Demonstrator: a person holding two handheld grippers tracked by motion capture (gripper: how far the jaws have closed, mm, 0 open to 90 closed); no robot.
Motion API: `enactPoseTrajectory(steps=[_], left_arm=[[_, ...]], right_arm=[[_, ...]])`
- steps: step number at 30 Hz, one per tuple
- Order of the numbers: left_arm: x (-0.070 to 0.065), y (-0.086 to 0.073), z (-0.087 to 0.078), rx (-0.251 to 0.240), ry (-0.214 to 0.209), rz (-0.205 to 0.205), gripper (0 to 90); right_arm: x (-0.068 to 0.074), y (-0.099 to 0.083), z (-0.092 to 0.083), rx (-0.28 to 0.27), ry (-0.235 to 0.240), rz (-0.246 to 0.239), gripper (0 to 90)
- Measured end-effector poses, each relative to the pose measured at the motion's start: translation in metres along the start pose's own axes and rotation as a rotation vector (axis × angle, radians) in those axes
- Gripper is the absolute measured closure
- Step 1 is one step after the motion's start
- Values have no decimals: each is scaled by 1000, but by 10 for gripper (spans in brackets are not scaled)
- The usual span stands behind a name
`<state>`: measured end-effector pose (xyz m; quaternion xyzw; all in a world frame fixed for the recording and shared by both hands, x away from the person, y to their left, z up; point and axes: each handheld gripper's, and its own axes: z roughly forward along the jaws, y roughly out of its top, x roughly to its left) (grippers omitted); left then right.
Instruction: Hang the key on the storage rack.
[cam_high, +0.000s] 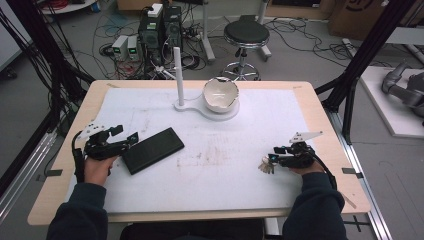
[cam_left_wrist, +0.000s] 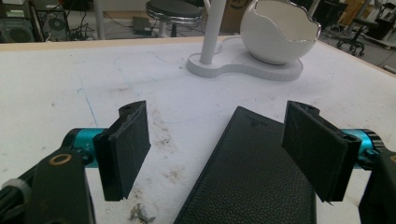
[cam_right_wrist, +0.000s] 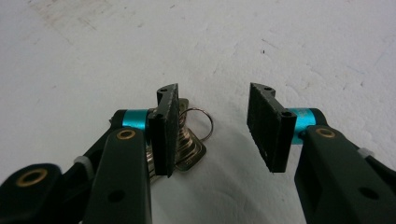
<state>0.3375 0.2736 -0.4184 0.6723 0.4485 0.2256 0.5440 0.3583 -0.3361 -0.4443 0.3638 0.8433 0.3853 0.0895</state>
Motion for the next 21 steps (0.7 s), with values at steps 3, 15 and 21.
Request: enactPoseTrajectory(steps=[3, 15, 21], left_arm=[[-1, 0, 0, 2, -2, 1, 238], [-1, 0, 0, 6, -1, -2, 243], [-1, -1, 0, 8, -2, 3, 246]], right_arm=[[-2, 0, 2, -5, 19, 14, 613], [-10, -3, 3, 14, 42, 128, 685], [-6, -2, 4, 29, 19, 47, 742]])
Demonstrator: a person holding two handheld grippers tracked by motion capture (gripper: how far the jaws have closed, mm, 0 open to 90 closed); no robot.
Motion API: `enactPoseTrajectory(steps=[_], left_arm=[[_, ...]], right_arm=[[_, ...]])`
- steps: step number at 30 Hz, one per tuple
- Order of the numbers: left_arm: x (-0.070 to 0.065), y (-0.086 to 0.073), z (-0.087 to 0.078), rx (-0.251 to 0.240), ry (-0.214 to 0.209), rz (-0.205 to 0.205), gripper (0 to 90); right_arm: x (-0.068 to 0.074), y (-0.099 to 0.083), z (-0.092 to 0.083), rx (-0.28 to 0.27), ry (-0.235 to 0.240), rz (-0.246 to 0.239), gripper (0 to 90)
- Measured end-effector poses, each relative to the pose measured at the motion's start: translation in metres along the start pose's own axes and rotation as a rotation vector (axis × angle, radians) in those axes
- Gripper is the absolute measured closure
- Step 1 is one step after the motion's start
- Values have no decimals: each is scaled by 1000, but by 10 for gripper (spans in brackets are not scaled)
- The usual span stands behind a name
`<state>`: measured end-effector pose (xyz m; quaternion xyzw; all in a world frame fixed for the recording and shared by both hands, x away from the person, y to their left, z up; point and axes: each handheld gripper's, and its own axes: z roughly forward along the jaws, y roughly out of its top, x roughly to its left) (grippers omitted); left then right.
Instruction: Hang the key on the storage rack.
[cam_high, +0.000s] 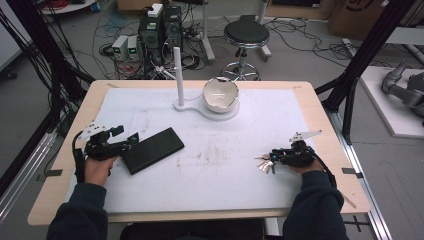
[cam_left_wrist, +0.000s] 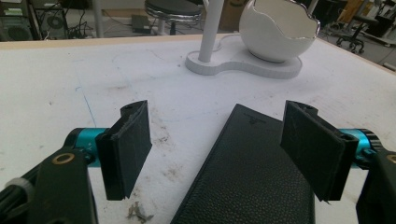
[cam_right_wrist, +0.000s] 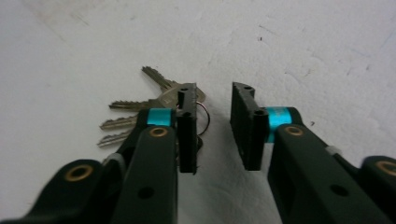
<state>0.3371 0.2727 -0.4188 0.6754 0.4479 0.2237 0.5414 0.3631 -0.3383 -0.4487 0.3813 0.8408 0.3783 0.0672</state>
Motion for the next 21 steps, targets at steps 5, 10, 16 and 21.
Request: enactPoseTrajectory(steps=[5, 10, 16, 21], left_arm=[[0, 0, 0, 1, -1, -1, 246], [1, 0, -1, -1, -1, -4, 246], [1, 0, -1, -2, -1, -5, 247], [1, 0, -1, -2, 1, -6, 248]], right_arm=[[6, 2, 1, 20, -62, -71, 889], [8, 3, -3, -12, -81, -70, 900], [12, 7, -14, -105, -87, -58, 900], [15, 11, -19, -157, -52, -31, 899]])
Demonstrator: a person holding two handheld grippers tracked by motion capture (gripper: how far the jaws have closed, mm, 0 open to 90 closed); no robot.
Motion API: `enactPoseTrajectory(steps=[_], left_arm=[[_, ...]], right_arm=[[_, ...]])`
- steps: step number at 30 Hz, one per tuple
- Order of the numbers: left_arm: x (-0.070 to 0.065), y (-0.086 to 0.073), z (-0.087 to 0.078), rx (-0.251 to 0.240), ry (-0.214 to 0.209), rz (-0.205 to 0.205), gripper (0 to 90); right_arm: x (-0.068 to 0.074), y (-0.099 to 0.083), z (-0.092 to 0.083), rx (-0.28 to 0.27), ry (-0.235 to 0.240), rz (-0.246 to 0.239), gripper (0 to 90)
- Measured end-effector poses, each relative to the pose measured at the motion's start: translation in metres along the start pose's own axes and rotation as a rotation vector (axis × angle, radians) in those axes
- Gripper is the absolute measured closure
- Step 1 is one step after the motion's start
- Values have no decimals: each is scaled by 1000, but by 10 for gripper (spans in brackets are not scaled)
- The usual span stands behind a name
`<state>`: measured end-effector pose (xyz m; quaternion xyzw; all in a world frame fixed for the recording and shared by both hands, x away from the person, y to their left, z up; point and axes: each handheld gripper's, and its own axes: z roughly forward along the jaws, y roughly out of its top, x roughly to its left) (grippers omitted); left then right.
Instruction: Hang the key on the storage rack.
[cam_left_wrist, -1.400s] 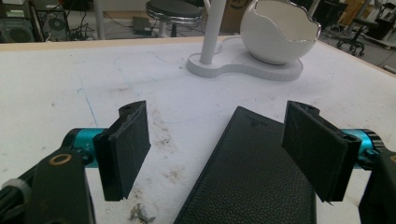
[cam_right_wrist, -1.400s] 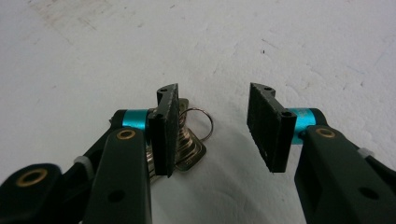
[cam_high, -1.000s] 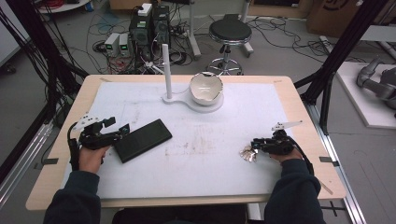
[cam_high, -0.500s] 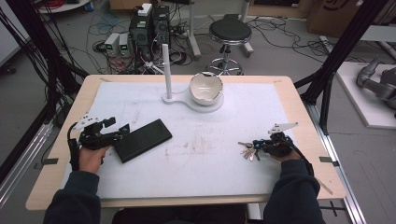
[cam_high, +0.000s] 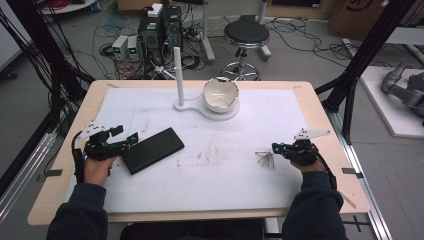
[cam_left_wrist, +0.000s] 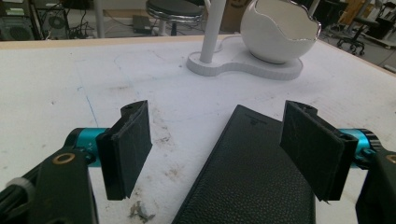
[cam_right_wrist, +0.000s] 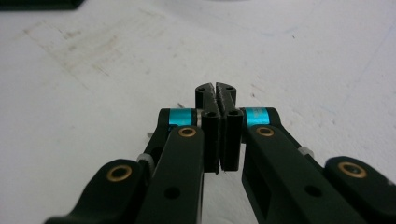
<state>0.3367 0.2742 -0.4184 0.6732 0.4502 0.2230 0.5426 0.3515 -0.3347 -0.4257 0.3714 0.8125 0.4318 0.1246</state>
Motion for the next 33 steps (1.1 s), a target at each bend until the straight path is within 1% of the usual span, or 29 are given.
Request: enactPoseTrajectory(steps=[2, 4, 7, 10, 14, 15, 16, 17, 20, 23, 25, 26, 28, 29, 30, 31, 33], left_arm=[[0, 0, 0, 0, 0, 1, 248], [0, 0, 0, 0, 0, 0, 248], [0, 0, 0, -1, 0, -1, 248], [0, 0, 0, -1, 0, -1, 248], [0, 0, 0, -1, 3, 1, 248], [0, 0, 0, -2, 3, 0, 248], [0, 0, 0, -2, 3, 0, 248], [1, 0, 0, -1, 3, 0, 248], [0, 0, 0, -1, 5, -1, 248], [0, 0, 0, 2, 4, 2, 248], [0, -1, 0, 2, 3, 1, 249], [0, -1, 0, 3, 2, 0, 248], [0, -1, 0, 4, 2, 1, 248], [0, -1, 0, 3, 2, 0, 249], [0, -1, 0, 4, 2, 1, 249], [0, -1, 0, 4, 2, 0, 249], [0, -1, 0, 6, 3, 1, 249]], right_arm=[[2, 2, 0, -17, 19, 6, 898], [4, 2, 1, -4, 33, -2, 896], [5, 2, 6, 29, 65, -1, 894], [7, 2, 7, 32, 85, -3, 900], [6, 1, 7, 43, 66, -5, 900], [6, 1, 8, 47, 62, 1, 892], [6, 1, 8, 45, 54, -1, 849], [5, 0, 8, 45, 46, 6, 827], [2, -1, 8, 36, 20, 34, 722], [-1, -2, 10, 55, 28, 78, 686], [-2, -3, 13, 72, 35, 85, 690], [-2, -3, 15, 83, 40, 85, 718], [-2, -3, 17, 105, 50, 79, 814], [-2, -3, 17, 110, 57, 74, 835], [-1, -3, 17, 106, 61, 73, 879], [-1, -3, 17, 102, 67, 76, 883], [-1, -3, 16, 105, 61, 71, 886]])
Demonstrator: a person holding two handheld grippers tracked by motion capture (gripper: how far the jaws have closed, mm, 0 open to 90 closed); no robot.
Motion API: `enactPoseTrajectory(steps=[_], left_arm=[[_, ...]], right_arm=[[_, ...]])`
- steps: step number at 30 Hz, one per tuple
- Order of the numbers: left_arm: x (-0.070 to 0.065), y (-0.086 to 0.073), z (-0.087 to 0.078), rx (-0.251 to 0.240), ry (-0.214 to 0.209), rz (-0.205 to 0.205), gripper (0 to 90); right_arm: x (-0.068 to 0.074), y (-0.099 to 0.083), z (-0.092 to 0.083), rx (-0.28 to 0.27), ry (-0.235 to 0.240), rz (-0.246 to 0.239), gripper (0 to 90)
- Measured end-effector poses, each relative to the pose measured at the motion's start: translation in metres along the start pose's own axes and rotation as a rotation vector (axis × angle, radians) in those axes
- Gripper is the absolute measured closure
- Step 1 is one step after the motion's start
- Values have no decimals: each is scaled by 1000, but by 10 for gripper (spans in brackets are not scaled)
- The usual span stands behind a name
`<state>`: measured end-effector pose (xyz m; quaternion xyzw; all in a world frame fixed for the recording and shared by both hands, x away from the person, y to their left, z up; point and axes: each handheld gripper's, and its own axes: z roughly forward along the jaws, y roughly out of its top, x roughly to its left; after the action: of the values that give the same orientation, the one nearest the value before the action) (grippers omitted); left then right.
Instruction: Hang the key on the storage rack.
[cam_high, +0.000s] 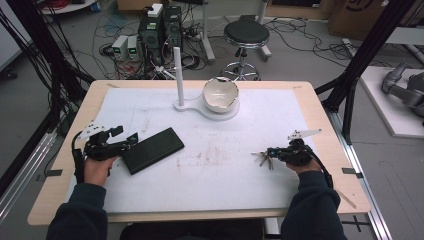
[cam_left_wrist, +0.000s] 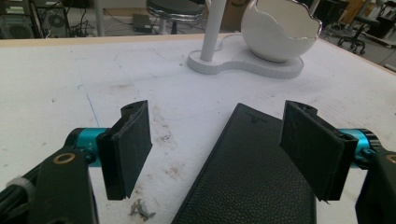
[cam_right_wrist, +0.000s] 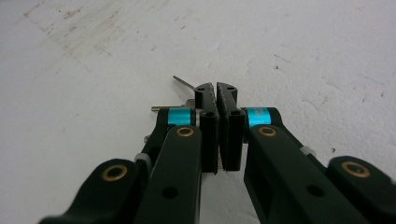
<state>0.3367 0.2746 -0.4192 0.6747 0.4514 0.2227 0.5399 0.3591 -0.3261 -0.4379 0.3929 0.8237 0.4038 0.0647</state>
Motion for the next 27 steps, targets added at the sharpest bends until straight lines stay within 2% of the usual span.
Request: enactPoseTrajectory(steps=[2, 6, 10, 14, 16, 24, 25, 26, 27], left_arm=[[0, 0, 0, -3, -1, -2, 249], [0, 0, 0, -3, 0, -2, 249], [0, 0, 0, -3, 0, -4, 250], [1, 0, 0, -7, 2, -8, 251], [1, 0, 1, -3, 4, -4, 251], [1, -1, 1, 3, -4, 0, 251], [1, -1, 1, 3, -4, 0, 251], [1, -1, 1, 2, -9, -1, 251], [1, -1, 0, 0, -11, 0, 251]], right_arm=[[0, 1, -2, -12, -9, -11, 891], [4, 4, -11, -94, -34, -21, 893], [9, 10, -17, -147, -78, -47, 895], [20, 26, -24, -214, -109, -63, 895], [25, 37, -25, -231, -118, -72, 895], [34, 86, -15, -253, -70, -97, 895], [34, 86, -15, -253, -70, -97, 895], [38, 102, -10, -268, -43, -106, 895], [39, 108, -8, -269, -34, -108, 895]])
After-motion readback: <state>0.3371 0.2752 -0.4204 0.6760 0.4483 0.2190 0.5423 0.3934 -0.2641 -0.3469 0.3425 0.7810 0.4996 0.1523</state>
